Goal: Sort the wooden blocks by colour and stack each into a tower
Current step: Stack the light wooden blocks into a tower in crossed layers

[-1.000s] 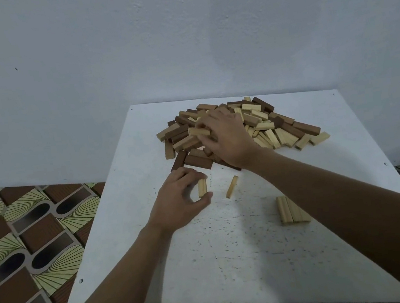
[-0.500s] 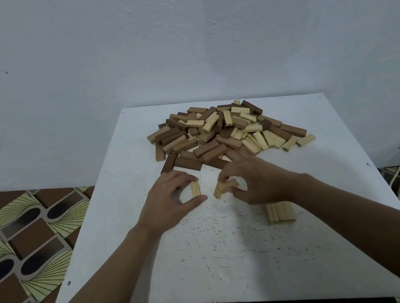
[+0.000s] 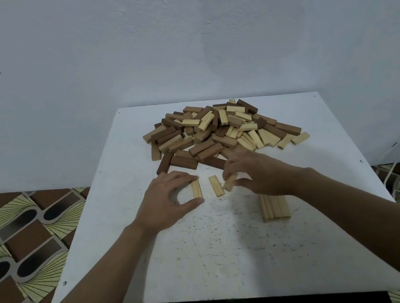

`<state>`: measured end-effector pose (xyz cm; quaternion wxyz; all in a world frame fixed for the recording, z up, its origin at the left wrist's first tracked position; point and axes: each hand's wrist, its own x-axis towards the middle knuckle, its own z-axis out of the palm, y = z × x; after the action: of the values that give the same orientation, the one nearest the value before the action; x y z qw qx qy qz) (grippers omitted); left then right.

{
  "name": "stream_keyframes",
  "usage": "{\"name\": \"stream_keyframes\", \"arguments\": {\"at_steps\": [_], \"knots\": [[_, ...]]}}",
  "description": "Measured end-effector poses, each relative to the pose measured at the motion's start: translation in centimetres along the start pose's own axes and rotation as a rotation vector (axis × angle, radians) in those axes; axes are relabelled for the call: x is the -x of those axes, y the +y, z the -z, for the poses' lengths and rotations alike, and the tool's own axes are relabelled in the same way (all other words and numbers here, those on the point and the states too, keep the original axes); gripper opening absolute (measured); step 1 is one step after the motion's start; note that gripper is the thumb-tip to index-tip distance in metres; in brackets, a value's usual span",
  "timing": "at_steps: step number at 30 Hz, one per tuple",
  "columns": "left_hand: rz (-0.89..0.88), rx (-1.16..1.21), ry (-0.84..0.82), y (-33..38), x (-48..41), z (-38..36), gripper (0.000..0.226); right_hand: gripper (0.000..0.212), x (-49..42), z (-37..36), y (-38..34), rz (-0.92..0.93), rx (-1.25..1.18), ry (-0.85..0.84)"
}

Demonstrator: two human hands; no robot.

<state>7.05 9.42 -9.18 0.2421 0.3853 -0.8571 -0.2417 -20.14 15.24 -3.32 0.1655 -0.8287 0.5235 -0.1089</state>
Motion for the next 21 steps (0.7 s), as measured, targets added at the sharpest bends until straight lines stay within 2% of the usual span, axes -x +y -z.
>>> {"name": "stream_keyframes", "arguments": {"at_steps": [3, 6, 10, 13, 16, 21], "knots": [[0.006, -0.048, -0.035, 0.1, -0.1, -0.2, 0.054, 0.02, -0.1, -0.1, 0.1, -0.003, 0.031, -0.025], [0.025, -0.056, -0.068, 0.3, -0.3, -0.1, 0.056, 0.017, -0.4, -0.2, -0.2, -0.023, 0.019, 0.038], [0.077, -0.064, -0.17, 1.6, -0.9, -0.6, 0.076, 0.016, -0.4, 0.4, -0.3, -0.08, -0.017, 0.125], [0.075, -0.06, -0.186, 2.2, -1.4, -1.3, 0.084, 0.028, -0.2, 1.3, -0.4, -0.195, -0.092, 0.008], [0.074, -0.028, -0.19, 2.5, -1.9, -1.7, 0.08, 0.038, -0.3, 1.1, -0.7, -0.241, -0.112, -0.042], [0.093, 0.009, -0.191, 3.1, -2.8, -1.8, 0.069, 0.04, -0.7, 0.0, -0.8, -0.199, -0.133, 0.032]]}}
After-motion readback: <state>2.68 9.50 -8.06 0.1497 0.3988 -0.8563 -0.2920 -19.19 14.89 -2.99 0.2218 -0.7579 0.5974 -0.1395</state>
